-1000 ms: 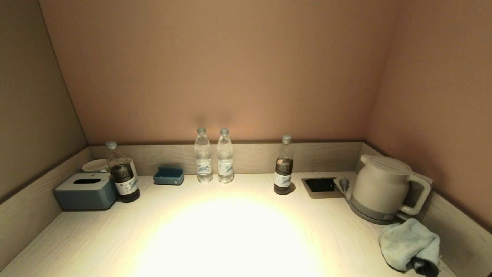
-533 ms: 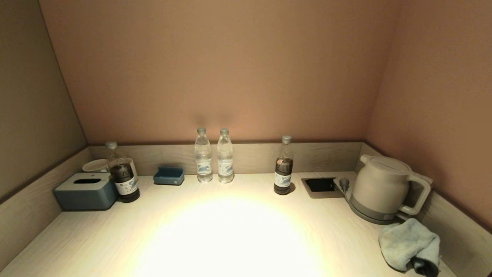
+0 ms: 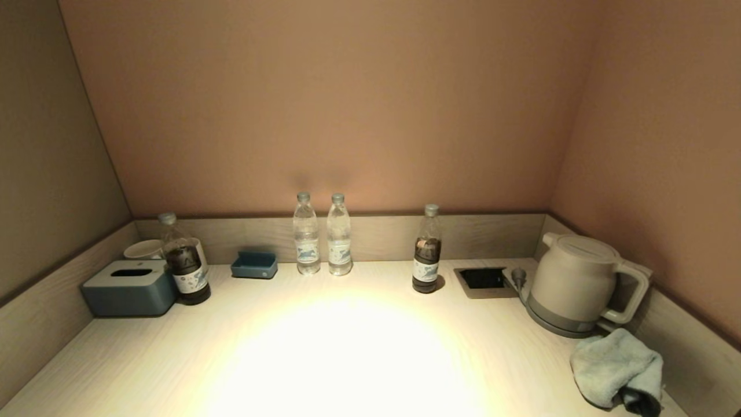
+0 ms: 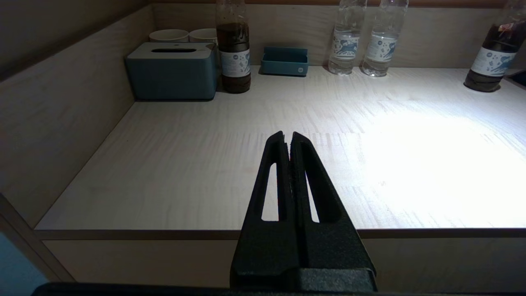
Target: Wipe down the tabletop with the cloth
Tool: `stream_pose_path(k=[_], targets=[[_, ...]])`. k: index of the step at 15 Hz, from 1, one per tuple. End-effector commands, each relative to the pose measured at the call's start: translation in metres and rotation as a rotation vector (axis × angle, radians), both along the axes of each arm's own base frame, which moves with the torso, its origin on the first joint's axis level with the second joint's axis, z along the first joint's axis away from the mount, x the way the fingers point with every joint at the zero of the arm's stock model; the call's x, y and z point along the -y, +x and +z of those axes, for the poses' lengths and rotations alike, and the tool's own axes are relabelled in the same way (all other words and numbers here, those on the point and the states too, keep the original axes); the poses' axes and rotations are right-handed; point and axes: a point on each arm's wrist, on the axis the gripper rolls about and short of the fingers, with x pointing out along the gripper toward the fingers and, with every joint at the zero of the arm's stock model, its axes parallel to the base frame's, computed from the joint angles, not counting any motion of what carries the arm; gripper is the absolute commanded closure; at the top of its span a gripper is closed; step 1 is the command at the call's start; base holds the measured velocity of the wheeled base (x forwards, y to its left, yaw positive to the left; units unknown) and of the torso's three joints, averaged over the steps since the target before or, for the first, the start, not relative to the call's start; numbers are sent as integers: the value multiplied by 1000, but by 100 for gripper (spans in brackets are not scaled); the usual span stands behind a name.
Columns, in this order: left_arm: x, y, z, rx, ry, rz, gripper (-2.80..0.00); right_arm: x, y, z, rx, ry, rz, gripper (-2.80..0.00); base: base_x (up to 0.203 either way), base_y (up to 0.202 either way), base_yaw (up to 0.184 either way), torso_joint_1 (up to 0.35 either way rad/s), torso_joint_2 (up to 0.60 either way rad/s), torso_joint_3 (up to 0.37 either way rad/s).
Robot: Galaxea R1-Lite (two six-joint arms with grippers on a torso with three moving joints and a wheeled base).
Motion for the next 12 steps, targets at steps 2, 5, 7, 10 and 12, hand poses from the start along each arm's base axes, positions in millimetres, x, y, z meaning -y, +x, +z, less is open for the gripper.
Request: stream_pose_path(k=[2, 5, 7, 10, 12], targets=[[0, 0, 0, 0, -1, 0, 0, 0, -4, 22, 282, -14, -11, 0, 0, 0, 0, 0, 0, 0], [0, 0, 0, 0, -1, 0, 0, 0, 6, 10, 277, -18, -10, 0, 0, 0, 0, 0, 0, 0], [0, 0, 0, -2, -1, 0, 0, 0, 9, 4, 257, -18, -10, 0, 0, 0, 0, 0, 0, 0], [0, 0, 0, 0, -1, 0, 0, 0, 14, -4, 226, -25, -13, 0, 0, 0, 0, 0, 0, 0], [0, 0, 0, -2, -1, 0, 0, 0, 17, -10, 210, -39, -17, 0, 0, 0, 0, 0, 0, 0]])
